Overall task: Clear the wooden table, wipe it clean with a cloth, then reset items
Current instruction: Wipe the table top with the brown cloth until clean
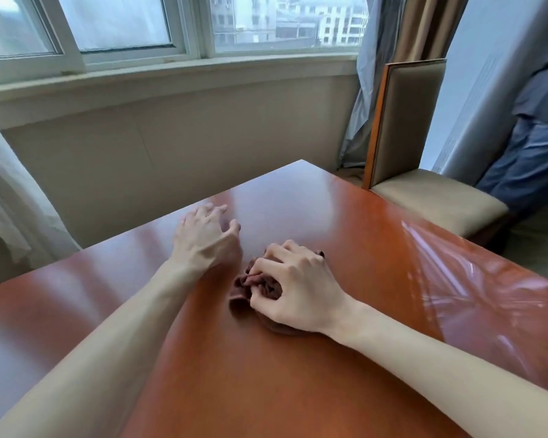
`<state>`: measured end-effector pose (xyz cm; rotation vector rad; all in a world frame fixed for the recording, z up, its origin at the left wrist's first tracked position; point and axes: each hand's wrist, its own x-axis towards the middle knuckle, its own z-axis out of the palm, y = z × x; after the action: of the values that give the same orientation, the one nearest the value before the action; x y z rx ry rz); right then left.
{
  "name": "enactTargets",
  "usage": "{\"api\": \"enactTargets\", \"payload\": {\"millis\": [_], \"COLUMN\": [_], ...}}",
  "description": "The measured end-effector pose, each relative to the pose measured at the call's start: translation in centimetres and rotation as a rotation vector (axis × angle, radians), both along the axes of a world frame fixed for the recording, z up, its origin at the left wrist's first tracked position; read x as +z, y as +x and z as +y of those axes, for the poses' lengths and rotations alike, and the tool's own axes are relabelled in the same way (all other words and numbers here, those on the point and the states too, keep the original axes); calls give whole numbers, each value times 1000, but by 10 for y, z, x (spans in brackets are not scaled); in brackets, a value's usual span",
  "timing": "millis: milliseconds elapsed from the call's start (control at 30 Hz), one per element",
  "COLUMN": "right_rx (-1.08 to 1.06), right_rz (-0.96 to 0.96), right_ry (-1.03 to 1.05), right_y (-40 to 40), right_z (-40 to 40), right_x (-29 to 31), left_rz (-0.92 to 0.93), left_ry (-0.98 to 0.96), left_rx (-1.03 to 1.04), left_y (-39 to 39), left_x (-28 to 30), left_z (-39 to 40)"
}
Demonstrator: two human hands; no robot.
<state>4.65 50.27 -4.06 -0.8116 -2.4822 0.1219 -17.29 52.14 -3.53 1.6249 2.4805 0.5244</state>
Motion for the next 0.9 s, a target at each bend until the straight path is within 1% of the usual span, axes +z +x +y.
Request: {"api": "enactTargets", "payload": {"millis": [67, 133, 233, 333, 433, 500, 567, 633, 700, 767, 833, 900], "right_rx": [-23, -93, -325, -570, -716, -685, -525, -336, -188, -124, -186, -327], "right_rz": [-4, -32, -31, -4, -14, -10, -20, -52, -52, -52, -16, 15], "right_ry": [17, 24, 8, -2, -42, -84, -76, -54, -37, -21, -17, -11], "right_y": [13, 17, 10, -17, -72, -115, -157, -166, -131, -73, -14, 24], "right_z": [21, 63, 157, 253, 306, 306, 277, 236, 202, 181, 180, 201], "right_x": [2, 2, 3, 6, 8, 10, 8, 5, 4, 1, 3, 4], "left_rz": [62, 96, 123, 140, 144, 148, 131, 110, 102, 102, 100, 101], "left_ry": [-36, -37, -25, -15, -26, -14, -12, -21, -24, -24, -30, -32], "left_rx": [-65, -86, -89, -85, -67, -60, -51, -47, -49, -53, -57, -63], "left_y": [6, 0, -5, -5, -6, -1, -2, -3, -1, -1, -2, 0], "left_x": [-11, -20, -28, -32, -32, -30, -28, -26, -26, -25, -25, -26], "left_z": [5, 6, 8, 10, 9, 8, 8, 8, 6, 3, 4, 4]}}
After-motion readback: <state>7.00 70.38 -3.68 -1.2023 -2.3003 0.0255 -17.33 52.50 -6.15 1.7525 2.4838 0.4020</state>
